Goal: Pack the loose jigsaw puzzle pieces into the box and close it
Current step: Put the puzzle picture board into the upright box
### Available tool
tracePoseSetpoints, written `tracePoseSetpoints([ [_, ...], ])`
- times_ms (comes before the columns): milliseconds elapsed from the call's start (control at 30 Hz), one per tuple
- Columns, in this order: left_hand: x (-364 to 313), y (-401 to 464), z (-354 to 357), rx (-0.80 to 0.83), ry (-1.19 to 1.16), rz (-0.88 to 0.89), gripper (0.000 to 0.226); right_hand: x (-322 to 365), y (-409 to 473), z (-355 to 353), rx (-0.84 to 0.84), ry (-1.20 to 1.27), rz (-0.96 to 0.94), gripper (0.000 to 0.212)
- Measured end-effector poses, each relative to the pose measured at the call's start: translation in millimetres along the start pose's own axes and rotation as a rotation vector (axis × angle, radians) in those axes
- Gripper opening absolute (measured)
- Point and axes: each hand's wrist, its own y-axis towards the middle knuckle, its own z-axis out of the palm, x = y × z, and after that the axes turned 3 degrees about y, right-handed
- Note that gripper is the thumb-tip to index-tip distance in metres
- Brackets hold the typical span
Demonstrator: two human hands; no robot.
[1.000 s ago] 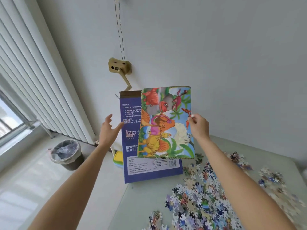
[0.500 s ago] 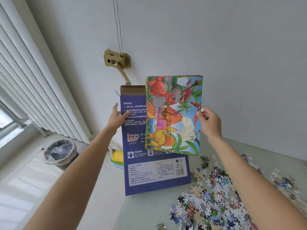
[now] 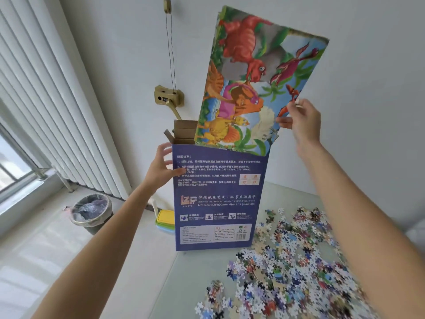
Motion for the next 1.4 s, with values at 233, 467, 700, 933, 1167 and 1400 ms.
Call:
tracePoseSetpoints([
  [233, -29, -29, -10, -0.091, 0.046, 0.105, 0.065, 32, -19, 3, 0.029, 0.062, -0.093, 0.019],
  [467, -40, -41, -15, -0.026, 0.13, 0.164, 0.079, 20, -43, 12, 0.116, -0.196, -0.046, 0.016],
  [700, -37, -51, -12, -0.029, 0.045, 0.177, 0.075, -5, -71, -1, 0.356, -0.522, 0.091, 0.023],
  [933, -35, -63, -10, -0.053, -0.004, 0.186, 0.079, 1, -108, 5, 0.506, -0.721, -0.64, 0.031],
  [1167, -36, -84, -7, -0.07, 0.034, 0.22, 0.077, -28, -133, 38, 0.78, -1.047, -0.678, 0.038],
  [1400, -38, -97, -12, -0.069, 0.092, 0.243, 0.078, -30, -136, 33, 0.64, -0.956, -0.766, 0.024],
])
